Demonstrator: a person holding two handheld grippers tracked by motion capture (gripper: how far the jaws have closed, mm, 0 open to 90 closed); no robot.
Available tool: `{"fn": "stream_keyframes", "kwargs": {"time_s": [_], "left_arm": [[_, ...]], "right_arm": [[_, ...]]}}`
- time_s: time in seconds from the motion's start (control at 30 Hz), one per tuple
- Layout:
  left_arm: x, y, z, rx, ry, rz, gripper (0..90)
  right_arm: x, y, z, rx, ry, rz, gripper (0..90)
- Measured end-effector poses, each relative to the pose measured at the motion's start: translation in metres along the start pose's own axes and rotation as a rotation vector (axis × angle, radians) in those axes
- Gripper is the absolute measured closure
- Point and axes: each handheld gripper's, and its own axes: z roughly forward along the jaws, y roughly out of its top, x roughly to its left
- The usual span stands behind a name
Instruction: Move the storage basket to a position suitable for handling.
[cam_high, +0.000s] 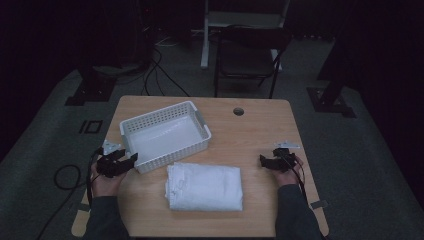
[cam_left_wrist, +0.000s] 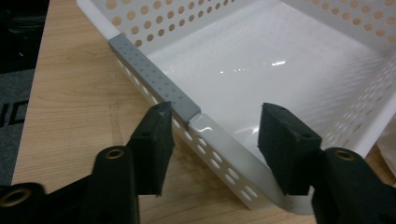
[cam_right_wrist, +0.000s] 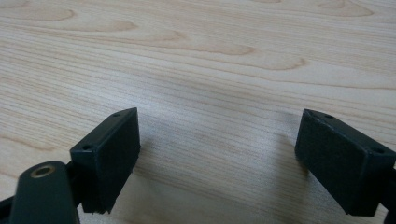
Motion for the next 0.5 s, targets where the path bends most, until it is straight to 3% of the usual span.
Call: {"fn": "stream_keyframes", "kwargs": {"time_s": [0.23, 0.5], "left_arm": [[-0.005, 0.003, 0.005, -0.003, -0.001, 0.022, 45.8], [-0.013, 0.012, 0.016, 0.003, -0.008, 0.065, 46.7]], "right_arm": [[0.0, 0.0, 0.0, -0.001, 0.0, 0.0, 14.4], [0.0, 0.001, -0.004, 0.013, -0.01, 0.012, 23.3]]}}
